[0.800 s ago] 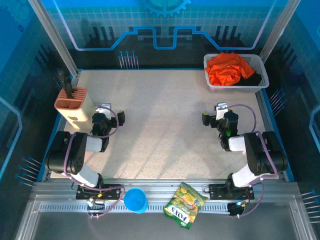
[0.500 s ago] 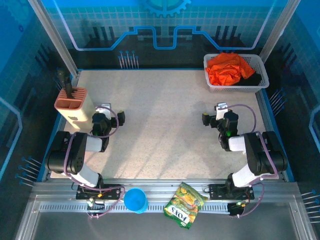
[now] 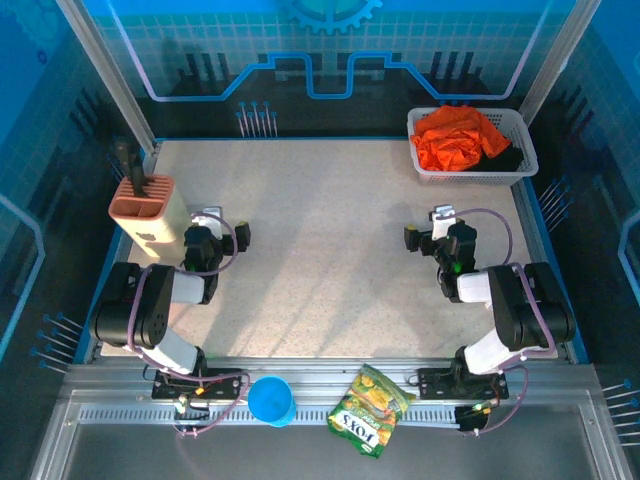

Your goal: Fold and stack the t-shirts

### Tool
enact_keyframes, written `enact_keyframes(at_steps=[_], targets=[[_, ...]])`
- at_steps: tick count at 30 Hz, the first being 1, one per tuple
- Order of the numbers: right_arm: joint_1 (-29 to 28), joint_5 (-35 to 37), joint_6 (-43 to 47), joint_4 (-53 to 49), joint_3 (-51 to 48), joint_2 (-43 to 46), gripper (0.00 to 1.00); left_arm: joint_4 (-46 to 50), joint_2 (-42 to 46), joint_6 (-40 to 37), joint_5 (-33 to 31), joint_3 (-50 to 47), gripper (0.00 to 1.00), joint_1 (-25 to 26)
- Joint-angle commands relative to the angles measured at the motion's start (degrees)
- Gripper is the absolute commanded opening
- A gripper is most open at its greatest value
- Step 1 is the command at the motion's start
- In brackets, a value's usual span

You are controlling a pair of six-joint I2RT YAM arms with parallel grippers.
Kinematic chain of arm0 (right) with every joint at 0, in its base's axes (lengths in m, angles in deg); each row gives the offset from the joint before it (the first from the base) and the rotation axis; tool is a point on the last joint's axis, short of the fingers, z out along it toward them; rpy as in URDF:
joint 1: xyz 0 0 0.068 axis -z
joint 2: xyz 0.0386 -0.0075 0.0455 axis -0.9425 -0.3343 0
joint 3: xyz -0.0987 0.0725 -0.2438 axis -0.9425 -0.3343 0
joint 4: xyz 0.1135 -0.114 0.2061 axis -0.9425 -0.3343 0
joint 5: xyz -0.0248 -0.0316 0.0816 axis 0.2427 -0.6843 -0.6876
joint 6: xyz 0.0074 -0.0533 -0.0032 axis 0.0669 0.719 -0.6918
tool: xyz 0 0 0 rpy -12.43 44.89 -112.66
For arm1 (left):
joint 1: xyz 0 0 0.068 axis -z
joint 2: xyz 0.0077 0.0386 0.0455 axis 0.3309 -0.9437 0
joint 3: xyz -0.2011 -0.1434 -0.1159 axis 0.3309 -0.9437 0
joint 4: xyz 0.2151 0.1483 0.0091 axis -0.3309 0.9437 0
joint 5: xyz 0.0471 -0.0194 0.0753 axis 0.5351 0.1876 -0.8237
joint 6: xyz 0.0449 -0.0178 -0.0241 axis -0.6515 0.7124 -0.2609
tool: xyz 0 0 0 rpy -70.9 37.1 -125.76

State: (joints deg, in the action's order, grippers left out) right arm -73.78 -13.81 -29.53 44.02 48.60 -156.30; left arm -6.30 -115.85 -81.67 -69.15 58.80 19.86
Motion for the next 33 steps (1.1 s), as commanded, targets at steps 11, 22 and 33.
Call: enact_keyframes(at_steps=[11, 22, 33], targets=[[0.28, -0.81, -0.34, 1.53, 0.61, 0.53, 1.00, -0.12, 0.79, -1.15, 1.07, 0.95, 0.99, 0.23], [-2.20, 8.67, -0.29, -8.17, 1.58, 11.33, 1.00, 16.18, 15.67, -5.33, -10.24, 4.45, 0.99, 7.27], [2.97, 7.74, -5.82, -69.14, 55.17, 0.74, 0.94, 63.62, 27.50, 13.25, -13.09, 29.09, 0.99, 9.69]])
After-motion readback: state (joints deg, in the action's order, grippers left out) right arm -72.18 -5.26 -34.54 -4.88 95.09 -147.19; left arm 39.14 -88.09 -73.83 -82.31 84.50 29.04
